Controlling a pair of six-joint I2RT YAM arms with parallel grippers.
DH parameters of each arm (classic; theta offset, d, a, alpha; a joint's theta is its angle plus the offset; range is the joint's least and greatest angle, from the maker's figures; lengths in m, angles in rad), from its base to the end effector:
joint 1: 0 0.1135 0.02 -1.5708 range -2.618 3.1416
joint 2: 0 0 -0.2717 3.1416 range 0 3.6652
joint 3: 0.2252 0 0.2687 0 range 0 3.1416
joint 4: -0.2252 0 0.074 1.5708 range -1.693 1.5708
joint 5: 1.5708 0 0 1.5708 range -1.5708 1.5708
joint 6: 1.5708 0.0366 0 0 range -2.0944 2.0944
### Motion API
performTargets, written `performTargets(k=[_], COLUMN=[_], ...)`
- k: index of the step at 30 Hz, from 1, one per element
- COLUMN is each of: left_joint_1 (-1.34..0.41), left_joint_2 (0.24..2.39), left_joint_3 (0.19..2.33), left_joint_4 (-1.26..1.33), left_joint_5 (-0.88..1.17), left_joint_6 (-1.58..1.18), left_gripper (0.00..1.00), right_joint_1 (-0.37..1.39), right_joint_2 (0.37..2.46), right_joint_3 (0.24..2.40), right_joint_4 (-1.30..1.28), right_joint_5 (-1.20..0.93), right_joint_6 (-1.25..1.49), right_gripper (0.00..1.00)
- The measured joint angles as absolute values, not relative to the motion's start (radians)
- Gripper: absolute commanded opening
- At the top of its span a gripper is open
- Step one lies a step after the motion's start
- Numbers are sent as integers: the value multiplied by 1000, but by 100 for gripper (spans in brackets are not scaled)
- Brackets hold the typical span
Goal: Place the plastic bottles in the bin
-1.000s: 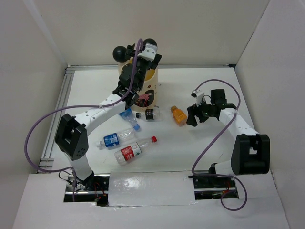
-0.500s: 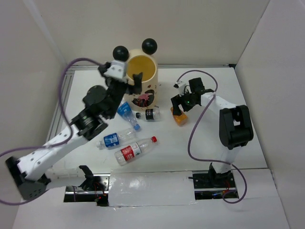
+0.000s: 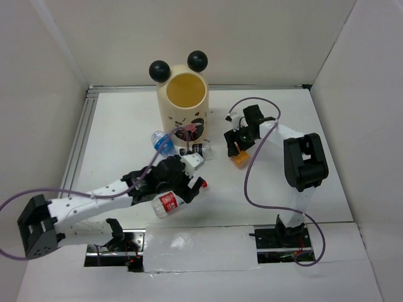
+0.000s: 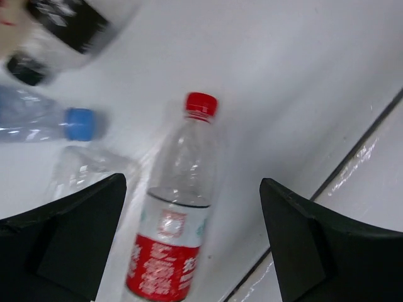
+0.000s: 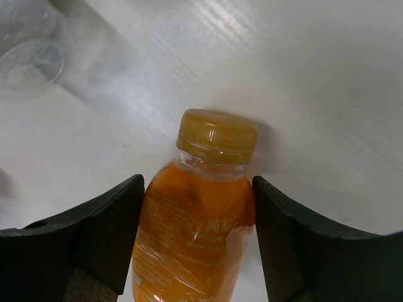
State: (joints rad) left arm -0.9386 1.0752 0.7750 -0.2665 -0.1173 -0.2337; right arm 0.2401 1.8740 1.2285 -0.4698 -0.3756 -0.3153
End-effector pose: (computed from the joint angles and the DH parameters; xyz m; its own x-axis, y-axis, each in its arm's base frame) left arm 0.1523 -0.2006 0.2731 -0.4806 0.2670 -0.8353 0.6492 0.7487 -0.1343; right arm 0.3795 0.1067 0.1661 -0.7121 -0.4713 -0.5204 -0.6298 0.7564 0.1768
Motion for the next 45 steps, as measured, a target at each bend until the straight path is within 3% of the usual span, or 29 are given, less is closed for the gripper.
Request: performTargets(k=[4, 8, 16, 21, 28, 31, 45], left_joint_1=[-1034, -1074, -1084, -1092, -1128, -1143, -1174], left_joint_2=[1265, 1375, 1487, 1491, 1491, 1491, 1466], left_joint_3=[796, 797, 811, 804, 791, 782, 744], left_joint_4=[-230, -181, -141, -140, -141, -143, -156], left_joint_5=[-114, -152, -328, -369, -407, -416, -424], left_joint_6=[-205, -173, -162, -182, -219, -228, -296], left_gripper=[100, 100, 96, 97, 97, 97, 97], right_joint_1=[216, 169, 220, 361, 508, 542, 574], right_joint_2=[1788, 1624, 1402, 1546, 1803, 1872, 1882], right_joint_3=[1238, 1384, 1684, 1843, 1866, 1865, 1803], right_joint_4=[-567, -631, -393, -284, -200, -175, 16], right_joint_5=[-428, -514, -732, -801, -757, -719, -517], right_joint_6=[-347, -379, -355, -322, -325, -335, -388], right_gripper=[13, 13, 13, 19, 23, 35, 35])
